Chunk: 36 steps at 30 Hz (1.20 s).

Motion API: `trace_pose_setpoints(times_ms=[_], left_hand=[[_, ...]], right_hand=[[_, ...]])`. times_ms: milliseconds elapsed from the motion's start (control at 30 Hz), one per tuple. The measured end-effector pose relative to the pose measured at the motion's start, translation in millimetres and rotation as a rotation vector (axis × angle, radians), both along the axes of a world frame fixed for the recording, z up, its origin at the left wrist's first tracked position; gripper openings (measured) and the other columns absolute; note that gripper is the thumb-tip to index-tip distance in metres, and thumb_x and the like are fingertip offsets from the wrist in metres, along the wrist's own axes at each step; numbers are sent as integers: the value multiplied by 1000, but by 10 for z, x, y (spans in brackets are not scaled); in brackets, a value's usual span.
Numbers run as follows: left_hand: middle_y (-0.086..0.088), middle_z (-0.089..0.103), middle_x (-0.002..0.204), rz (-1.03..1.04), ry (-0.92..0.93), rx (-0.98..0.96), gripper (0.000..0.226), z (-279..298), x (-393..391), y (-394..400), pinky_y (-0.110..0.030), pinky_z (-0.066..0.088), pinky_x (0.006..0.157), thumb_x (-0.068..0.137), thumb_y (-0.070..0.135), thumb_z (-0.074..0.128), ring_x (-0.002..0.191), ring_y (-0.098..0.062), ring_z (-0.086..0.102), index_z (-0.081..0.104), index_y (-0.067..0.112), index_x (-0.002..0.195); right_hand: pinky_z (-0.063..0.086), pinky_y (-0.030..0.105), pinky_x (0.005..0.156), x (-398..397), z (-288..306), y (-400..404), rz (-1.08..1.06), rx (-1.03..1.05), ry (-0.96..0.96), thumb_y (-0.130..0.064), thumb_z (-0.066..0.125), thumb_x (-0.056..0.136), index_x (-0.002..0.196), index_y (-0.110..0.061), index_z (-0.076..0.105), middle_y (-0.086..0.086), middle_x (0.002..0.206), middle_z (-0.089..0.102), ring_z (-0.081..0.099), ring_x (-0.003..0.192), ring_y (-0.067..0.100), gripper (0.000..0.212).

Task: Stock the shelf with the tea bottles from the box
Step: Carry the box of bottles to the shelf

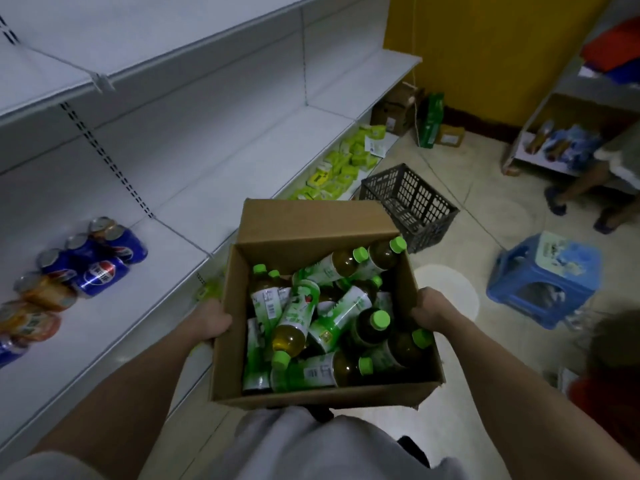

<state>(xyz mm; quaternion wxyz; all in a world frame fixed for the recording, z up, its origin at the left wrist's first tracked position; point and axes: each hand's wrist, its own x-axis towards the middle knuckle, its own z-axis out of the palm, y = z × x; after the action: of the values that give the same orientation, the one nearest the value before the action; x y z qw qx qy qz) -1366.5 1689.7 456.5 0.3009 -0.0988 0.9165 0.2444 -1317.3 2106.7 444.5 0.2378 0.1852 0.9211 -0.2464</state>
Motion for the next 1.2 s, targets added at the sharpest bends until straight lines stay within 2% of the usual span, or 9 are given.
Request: trace_pose_setpoints(times_ms=[133, 200, 333, 400, 633, 767, 900, 1100, 1200], left_hand=[[-18, 65, 81, 93, -36, 25, 16, -134, -394, 227, -24, 43, 51, 83, 3, 54, 63, -24, 59, 67, -6, 88], [-13, 60, 78, 84, -43, 16, 13, -242, -705, 323, -23, 39, 49, 87, 4, 52, 61, -20, 55, 62, 0, 80], [-5, 57, 75, 57, -12, 9, 21, -466, -1563, 456, -23, 38, 60, 90, 8, 51, 79, -22, 59, 56, 9, 69], [-5, 57, 69, 83, -13, 21, 22, -534, -1919, 498, -22, 38, 51, 88, 8, 52, 70, -22, 60, 55, 9, 66], [-18, 70, 98, 221, -56, 86, 22, -653, -2447, 511, -30, 47, 71, 89, 13, 53, 92, -31, 67, 69, 0, 97], [-16, 64, 80, 321, -78, 99, 21, -613, -2597, 595, -24, 44, 52, 87, 14, 53, 67, -26, 62, 68, 0, 88], [-7, 55, 60, 419, -81, 80, 26, -611, -2652, 747, -25, 44, 48, 86, 12, 55, 53, -23, 56, 54, 13, 60], [-1, 51, 62, 479, -129, 35, 31, -737, -2722, 1024, -23, 39, 52, 86, 11, 56, 66, -22, 59, 48, 14, 57], [-17, 66, 91, 539, -142, 3, 19, -802, -2778, 1233, -26, 41, 67, 89, 14, 54, 94, -31, 66, 65, -1, 87]], right_hand=[[43, 29, 71, -742, -141, 226, 52, 51, -24, -15, 59, 82, 107, -1, 62, 19, 108, 65, 63, 101, 34, 29], [42, 28, 69, -1095, -295, 314, 70, 54, -49, -17, 58, 81, 103, -3, 61, 18, 105, 65, 64, 98, 33, 26], [45, 29, 70, -1953, -523, 450, 55, 42, -53, -18, 57, 81, 107, -4, 61, 15, 105, 65, 61, 89, 27, 29], [46, 29, 71, -2381, -537, 514, 58, 54, -32, -17, 58, 82, 110, -5, 62, 13, 107, 66, 61, 89, 26, 31], [53, 32, 73, -3365, -439, 547, 197, 98, -27, -18, 58, 80, 108, -8, 63, 12, 104, 68, 66, 93, 28, 31], [56, 35, 79, -3821, -448, 551, 267, 100, -48, -20, 58, 84, 110, -8, 63, 11, 104, 67, 65, 93, 26, 30], [59, 40, 77, -4215, -496, 626, 323, 74, -73, -21, 61, 79, 107, -7, 65, 11, 98, 69, 67, 87, 25, 32], [56, 41, 85, -4833, -466, 672, 493, 62, -68, -16, 59, 85, 113, -3, 63, 15, 108, 68, 65, 98, 30, 31], [55, 38, 81, -5194, -560, 752, 607, 45, -89, -14, 58, 87, 109, 1, 65, 16, 106, 68, 65, 95, 31, 28]])
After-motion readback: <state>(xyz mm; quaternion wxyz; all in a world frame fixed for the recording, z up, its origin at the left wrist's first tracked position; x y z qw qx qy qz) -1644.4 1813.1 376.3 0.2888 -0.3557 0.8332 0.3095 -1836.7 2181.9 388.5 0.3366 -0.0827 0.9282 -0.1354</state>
